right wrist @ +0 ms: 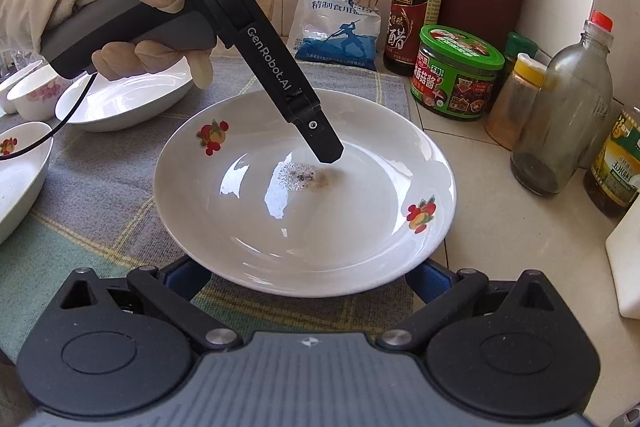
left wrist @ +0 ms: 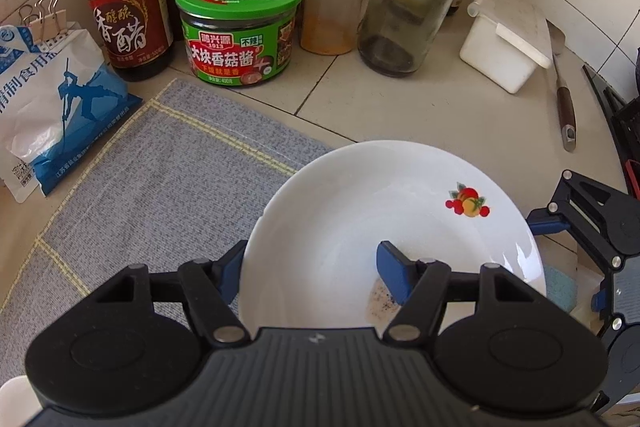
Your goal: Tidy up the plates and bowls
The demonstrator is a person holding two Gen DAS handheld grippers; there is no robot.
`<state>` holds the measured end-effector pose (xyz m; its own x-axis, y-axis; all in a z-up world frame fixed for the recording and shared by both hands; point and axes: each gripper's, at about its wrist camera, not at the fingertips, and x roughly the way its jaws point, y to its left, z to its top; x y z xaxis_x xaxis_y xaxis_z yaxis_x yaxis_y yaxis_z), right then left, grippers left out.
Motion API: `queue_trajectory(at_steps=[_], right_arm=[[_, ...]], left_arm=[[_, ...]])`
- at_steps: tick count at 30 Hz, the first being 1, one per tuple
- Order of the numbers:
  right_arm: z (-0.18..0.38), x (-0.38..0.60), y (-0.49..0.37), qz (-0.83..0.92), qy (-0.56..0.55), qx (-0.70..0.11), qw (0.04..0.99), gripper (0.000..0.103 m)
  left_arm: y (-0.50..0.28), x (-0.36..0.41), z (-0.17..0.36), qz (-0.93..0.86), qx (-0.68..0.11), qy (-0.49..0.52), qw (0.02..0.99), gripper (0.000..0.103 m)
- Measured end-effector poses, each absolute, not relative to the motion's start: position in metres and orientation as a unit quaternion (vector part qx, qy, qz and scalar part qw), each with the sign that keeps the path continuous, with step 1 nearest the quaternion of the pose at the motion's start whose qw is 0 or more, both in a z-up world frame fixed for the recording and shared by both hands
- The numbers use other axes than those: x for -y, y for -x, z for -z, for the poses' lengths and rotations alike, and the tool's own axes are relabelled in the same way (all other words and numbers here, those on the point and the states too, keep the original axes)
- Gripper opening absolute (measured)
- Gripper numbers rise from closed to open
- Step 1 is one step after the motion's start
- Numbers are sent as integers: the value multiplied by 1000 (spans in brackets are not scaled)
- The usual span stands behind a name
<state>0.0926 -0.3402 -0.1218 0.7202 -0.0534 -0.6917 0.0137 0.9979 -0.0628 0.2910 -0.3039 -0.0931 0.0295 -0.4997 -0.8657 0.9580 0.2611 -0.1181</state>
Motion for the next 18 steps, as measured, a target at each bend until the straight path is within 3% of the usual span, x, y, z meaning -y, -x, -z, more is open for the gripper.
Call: queue_trajectory(at_steps=[9, 13, 18], right_arm=[[123, 340, -90, 22, 33, -377, 925, 103], [122, 337, -92, 26, 30, -383, 923, 103], [115, 334, -78, 41, 8, -378, 925, 103]], left_arm=[[-294, 309, 98, 547, -434, -262, 666, 68], [-289, 306, 93, 550, -420, -257, 674, 83], [-282, 297, 77, 540, -400, -250, 697, 85]])
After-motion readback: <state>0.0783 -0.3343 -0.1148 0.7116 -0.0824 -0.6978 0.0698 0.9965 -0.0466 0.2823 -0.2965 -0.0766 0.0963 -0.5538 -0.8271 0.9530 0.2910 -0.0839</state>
